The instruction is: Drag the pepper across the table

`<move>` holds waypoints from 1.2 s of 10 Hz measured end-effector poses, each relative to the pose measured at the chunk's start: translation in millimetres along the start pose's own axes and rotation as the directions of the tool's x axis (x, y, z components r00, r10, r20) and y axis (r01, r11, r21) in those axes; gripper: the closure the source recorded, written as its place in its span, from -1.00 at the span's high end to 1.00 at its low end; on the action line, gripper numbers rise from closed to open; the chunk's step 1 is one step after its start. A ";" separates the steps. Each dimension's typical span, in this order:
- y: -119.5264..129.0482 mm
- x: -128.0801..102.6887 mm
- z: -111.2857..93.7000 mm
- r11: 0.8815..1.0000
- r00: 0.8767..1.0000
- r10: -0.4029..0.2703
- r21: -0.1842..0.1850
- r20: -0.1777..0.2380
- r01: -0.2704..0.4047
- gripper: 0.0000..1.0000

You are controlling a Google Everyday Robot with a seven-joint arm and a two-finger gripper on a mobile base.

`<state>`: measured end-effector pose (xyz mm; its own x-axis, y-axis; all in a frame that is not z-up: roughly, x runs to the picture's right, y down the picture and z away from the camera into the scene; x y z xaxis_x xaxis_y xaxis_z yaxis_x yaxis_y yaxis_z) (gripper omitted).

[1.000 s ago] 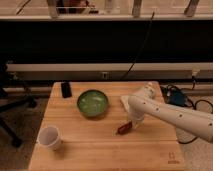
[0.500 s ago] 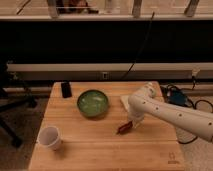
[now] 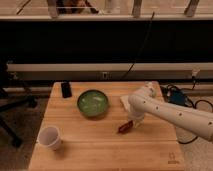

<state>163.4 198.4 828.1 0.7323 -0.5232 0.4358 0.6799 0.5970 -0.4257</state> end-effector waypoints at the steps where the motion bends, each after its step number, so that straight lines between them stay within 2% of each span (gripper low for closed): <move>1: -0.3 1.0 -0.3 1.000 1.000 -0.003 0.000 -0.001 0.003 -1.00; 12: -1.0 11.8 -1.7 0.999 0.999 -0.052 -0.006 -0.009 0.052 -1.00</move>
<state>171.4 190.5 832.3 0.6959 -0.5594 0.4503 0.7176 0.5651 -0.4070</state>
